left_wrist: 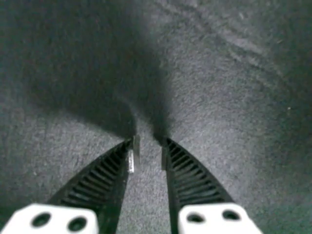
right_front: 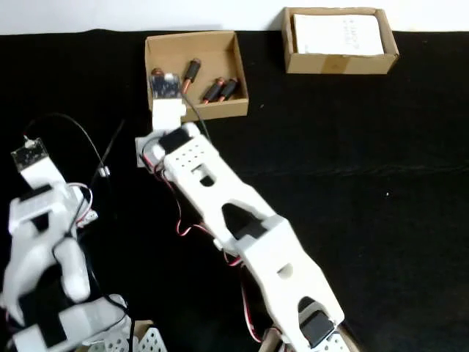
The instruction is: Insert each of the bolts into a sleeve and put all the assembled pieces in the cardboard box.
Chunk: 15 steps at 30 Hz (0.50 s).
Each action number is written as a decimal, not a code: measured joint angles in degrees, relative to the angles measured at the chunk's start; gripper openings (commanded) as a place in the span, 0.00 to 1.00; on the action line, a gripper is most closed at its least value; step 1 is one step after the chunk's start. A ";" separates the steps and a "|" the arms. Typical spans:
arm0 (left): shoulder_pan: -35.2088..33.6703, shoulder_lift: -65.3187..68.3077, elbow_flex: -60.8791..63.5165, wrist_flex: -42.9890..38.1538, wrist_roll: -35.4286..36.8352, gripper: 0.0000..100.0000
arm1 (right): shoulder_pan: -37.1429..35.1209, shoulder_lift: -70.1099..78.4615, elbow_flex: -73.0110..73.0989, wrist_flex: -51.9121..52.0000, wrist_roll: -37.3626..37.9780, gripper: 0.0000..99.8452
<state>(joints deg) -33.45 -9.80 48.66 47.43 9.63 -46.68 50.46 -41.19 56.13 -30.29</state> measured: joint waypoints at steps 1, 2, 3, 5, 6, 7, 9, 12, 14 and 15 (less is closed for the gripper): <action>0.00 0.62 -0.62 0.53 0.00 0.09 | 0.00 1.05 0.00 -0.97 -0.62 0.17; 0.00 0.62 -0.79 0.88 0.00 0.09 | 0.00 1.85 -0.09 -2.11 -1.23 0.17; 0.00 0.62 -1.05 1.05 0.00 0.09 | 0.00 2.64 -0.18 -2.99 -1.85 0.17; 0.00 0.97 -1.23 1.14 0.00 0.09 | 0.09 4.04 -0.53 -4.40 -2.55 0.17; 0.00 0.97 -1.32 1.23 0.00 0.09 | 0.18 4.57 -0.79 -5.01 -2.73 0.17; 0.00 0.97 -1.32 1.23 -0.09 0.09 | 0.35 5.19 -1.05 -5.45 -2.90 0.17; 0.00 0.97 -1.32 1.23 0.00 0.09 | 0.62 6.15 -1.32 -5.89 -3.08 0.17; 0.00 0.97 -1.32 1.23 0.00 0.09 | 0.70 6.95 -1.67 -5.89 -3.08 0.09; 0.00 0.97 -1.32 1.23 0.00 0.09 | 1.05 7.21 -1.85 -4.84 -3.08 0.02; 0.00 1.05 -1.32 1.23 0.00 0.09 | 1.32 7.30 -1.93 -4.22 -3.08 0.00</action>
<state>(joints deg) -33.45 -8.75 47.34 48.66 9.63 -45.36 57.76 -43.12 51.91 -33.36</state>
